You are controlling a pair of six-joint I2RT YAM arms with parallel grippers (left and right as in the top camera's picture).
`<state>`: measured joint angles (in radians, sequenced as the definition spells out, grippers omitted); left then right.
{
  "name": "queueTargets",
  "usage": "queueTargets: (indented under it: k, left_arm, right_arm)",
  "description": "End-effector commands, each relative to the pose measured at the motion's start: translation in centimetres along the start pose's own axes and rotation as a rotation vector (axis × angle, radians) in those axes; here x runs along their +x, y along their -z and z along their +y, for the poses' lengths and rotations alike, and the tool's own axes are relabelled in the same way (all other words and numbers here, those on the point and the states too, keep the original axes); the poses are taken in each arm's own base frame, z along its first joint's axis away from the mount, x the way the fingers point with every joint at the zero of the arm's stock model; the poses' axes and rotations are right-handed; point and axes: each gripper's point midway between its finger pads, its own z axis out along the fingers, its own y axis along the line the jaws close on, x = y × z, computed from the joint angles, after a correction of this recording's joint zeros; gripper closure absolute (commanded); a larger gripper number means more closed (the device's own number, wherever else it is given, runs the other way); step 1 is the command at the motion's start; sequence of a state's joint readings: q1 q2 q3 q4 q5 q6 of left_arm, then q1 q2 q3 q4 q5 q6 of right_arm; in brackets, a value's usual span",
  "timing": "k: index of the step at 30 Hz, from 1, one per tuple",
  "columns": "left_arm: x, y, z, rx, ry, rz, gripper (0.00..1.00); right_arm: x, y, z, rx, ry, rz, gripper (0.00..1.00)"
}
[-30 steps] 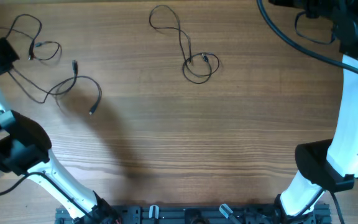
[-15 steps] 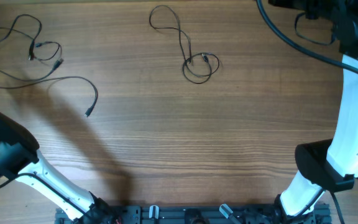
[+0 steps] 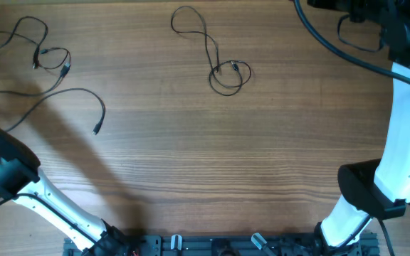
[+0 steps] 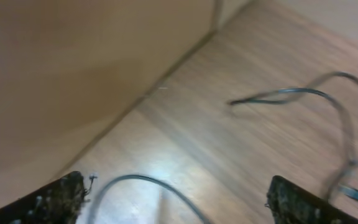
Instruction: Untangle cables
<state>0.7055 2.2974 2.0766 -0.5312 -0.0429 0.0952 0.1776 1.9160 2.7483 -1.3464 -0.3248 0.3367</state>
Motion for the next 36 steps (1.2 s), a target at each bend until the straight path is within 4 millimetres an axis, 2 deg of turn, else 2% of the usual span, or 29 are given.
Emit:
queueTargets:
  k: [1,2,3,5,8,11,15,17,19,20,21,23,24,25,26,27,29,30,31,33,36]
  left_arm:
    - [1.7,1.1,-9.0,0.335,-0.042,0.062,0.14]
    - [2.4,1.4,-11.0,0.381,-0.058,0.085,0.23]
    - [3.4,1.7,-12.6,0.398,-0.076,0.121,0.27]
    - [6.4,1.3,-15.1,0.373,0.003,0.235,0.20]
    - [10.2,0.6,-17.7,0.343,0.138,0.375,0.16]
    - [12.0,-0.6,-18.9,0.328,0.130,0.409,0.18]
    - [14.2,-2.4,-19.7,0.321,0.142,0.443,0.29]
    - [14.8,-3.0,-20.0,0.318,0.150,0.451,0.38]
    - [14.2,-3.3,-20.0,0.317,0.168,0.426,0.38]
    - [13.1,-3.1,-19.9,0.314,0.154,0.390,0.36]
    - [11.0,-2.4,-19.6,0.301,0.153,0.341,0.33]
    - [6.5,0.0,-19.4,0.316,0.144,0.239,0.28]
    - [3.1,2.6,-19.4,0.336,0.146,0.160,0.24]
    - [1.4,4.7,-19.1,0.345,0.149,0.126,0.23]
    - [0.8,6.2,-18.8,0.344,0.149,0.125,0.23]
    - [1.6,6.9,-18.1,0.314,0.147,0.164,0.22]
    - [5.9,6.1,-15.8,0.186,0.191,0.321,0.20]
    - [8.3,5.5,-14.9,0.137,0.203,0.405,0.19]
    - [9.9,4.9,-14.6,0.116,0.197,0.456,0.18]
    - [12.2,3.3,-14.0,0.090,0.202,0.515,0.17]
    - [14.3,1.2,-13.0,0.047,0.281,0.560,0.18]
  right_arm:
    - [0.3,-0.7,0.0,-0.009,-0.009,0.020,0.00]
    - [0.4,-0.7,-0.1,-0.008,-0.010,0.022,0.00]
    - [0.5,-0.6,-0.1,-0.007,-0.011,0.025,0.00]
    - [0.7,-0.7,-0.2,-0.004,-0.014,0.033,0.00]
    - [1.0,-0.6,-0.2,0.000,-0.018,0.045,0.00]
    - [1.3,-0.6,-0.4,0.006,-0.023,0.060,0.00]
    - [1.2,-0.6,-0.3,0.003,-0.021,0.052,0.00]
    - [1.1,-0.6,-0.3,0.002,-0.022,0.048,0.00]
    - [1.0,-0.6,-0.3,0.000,-0.021,0.045,0.00]
    - [1.0,-0.6,-0.3,0.000,-0.021,0.045,0.00]
    - [1.0,-0.7,-0.3,0.001,-0.020,0.046,0.00]
    - [1.0,-0.7,-0.3,0.001,-0.018,0.047,0.00]
    - [1.0,-0.9,-0.4,0.002,-0.020,0.050,0.00]
    - [1.2,-1.2,-0.5,0.005,-0.022,0.057,0.00]
    - [1.3,-1.5,-0.7,0.008,-0.025,0.066,0.00]
    - [1.5,-1.7,-0.8,0.010,-0.029,0.074,0.00]
    - [1.9,-2.5,-1.2,0.017,-0.035,0.094,0.00]
    - [2.1,-2.9,-1.5,0.022,-0.040,0.107,0.00]
    - [2.3,-3.0,-1.6,0.024,-0.043,0.114,0.00]
    - [2.6,-3.2,-1.7,0.029,-0.048,0.127,0.00]
    - [2.7,-3.3,-1.8,0.030,-0.049,0.131,0.00]
